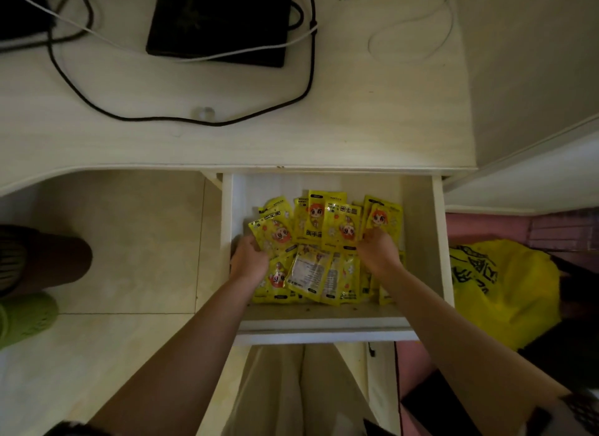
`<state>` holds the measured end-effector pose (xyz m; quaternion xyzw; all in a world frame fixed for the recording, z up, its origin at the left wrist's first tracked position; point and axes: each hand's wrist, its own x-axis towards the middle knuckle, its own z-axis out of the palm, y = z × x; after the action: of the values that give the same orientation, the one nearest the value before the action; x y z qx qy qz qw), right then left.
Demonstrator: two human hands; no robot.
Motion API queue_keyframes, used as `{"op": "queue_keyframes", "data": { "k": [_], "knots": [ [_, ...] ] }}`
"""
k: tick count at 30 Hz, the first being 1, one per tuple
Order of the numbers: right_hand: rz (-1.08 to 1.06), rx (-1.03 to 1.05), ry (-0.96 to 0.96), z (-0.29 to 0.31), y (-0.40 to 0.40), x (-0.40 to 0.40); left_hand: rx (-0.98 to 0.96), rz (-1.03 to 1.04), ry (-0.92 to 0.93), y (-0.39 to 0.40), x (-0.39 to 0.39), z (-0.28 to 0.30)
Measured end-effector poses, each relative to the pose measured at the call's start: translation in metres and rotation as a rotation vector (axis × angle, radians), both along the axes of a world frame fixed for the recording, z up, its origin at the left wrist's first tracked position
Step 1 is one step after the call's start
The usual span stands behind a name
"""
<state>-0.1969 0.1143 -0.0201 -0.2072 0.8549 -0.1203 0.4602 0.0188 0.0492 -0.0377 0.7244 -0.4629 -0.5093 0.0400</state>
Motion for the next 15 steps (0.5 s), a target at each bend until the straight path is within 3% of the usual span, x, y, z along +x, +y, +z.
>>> {"op": "queue_keyframes", "data": {
  "k": [5, 15],
  "knots": [
    [0.027, 0.029, -0.009, 0.030, 0.015, 0.007, -0.046, -0.053, -0.036, 0.016, 0.007, 0.038],
    [0.488, -0.189, 0.082, 0.093, 0.028, 0.050, -0.292, -0.090, -0.062, 0.053, 0.042, 0.097]
  ]
}}
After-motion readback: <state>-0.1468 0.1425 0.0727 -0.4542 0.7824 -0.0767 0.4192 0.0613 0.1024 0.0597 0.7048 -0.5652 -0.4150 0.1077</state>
